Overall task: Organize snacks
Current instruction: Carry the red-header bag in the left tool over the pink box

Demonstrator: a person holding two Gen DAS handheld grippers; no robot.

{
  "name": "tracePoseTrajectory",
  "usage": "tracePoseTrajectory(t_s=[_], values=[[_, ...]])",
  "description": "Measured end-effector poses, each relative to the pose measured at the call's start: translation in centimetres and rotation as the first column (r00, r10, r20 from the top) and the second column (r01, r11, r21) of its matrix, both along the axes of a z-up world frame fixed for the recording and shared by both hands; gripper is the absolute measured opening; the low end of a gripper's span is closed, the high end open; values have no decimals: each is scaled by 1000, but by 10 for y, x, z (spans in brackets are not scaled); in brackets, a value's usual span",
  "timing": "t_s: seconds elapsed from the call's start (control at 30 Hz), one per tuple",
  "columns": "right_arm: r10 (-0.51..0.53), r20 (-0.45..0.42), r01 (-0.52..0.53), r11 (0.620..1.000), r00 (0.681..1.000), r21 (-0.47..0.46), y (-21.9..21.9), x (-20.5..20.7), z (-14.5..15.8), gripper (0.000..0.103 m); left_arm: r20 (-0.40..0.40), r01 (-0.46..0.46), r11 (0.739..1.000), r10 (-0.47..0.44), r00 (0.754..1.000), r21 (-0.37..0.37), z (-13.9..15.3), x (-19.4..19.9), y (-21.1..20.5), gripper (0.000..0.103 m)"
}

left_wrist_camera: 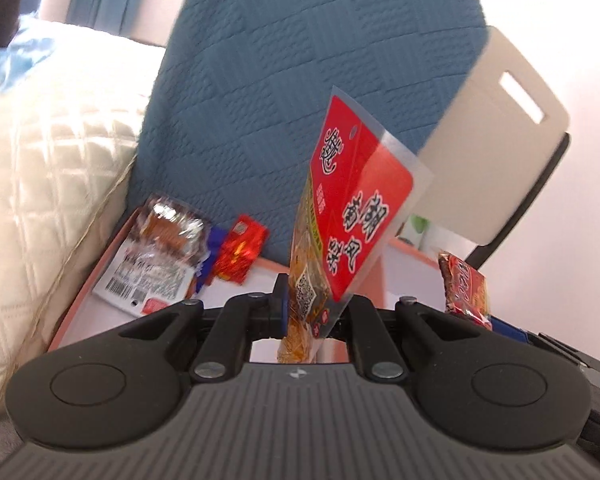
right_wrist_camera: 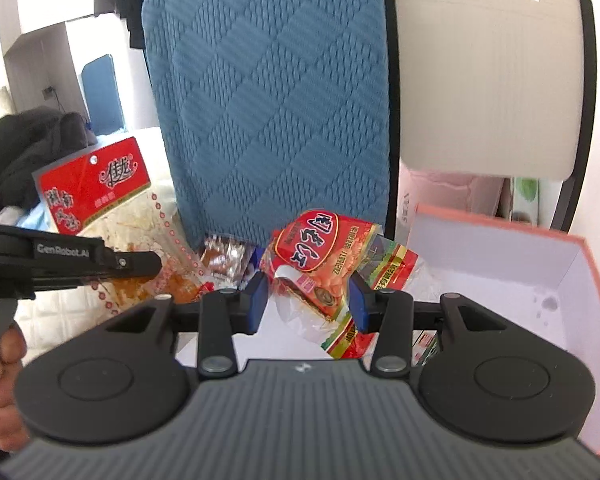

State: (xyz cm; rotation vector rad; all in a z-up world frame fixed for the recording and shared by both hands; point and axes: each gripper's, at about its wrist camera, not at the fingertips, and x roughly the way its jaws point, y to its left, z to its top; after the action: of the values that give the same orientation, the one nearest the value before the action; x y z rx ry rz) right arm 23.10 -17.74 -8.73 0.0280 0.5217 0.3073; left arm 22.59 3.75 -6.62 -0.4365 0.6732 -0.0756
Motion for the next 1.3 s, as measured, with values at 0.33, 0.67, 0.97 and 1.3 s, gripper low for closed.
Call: tracePoseTrajectory(t_s=[0.33, 0.67, 0.97, 1.3], values=[[-47, 56, 47, 999, 997, 7, -54, -12, 47, 45, 39, 88, 996, -88, 995, 3, 44, 14, -67, 11], [-120, 26, 121, 993, 992, -9, -113, -3, 48, 46, 20, 187, 982, -187, 982, -11, 39, 39, -145, 11], [-174, -61, 172, 985, 983, -25, -157, 16, 14, 46, -62, 248, 968, -249, 967, -28, -1, 69, -202, 11], [-210, -187, 205, 978, 960, -43, -198, 36, -45, 46, -146, 289, 956, -292, 945, -39, -49, 88, -245, 11]])
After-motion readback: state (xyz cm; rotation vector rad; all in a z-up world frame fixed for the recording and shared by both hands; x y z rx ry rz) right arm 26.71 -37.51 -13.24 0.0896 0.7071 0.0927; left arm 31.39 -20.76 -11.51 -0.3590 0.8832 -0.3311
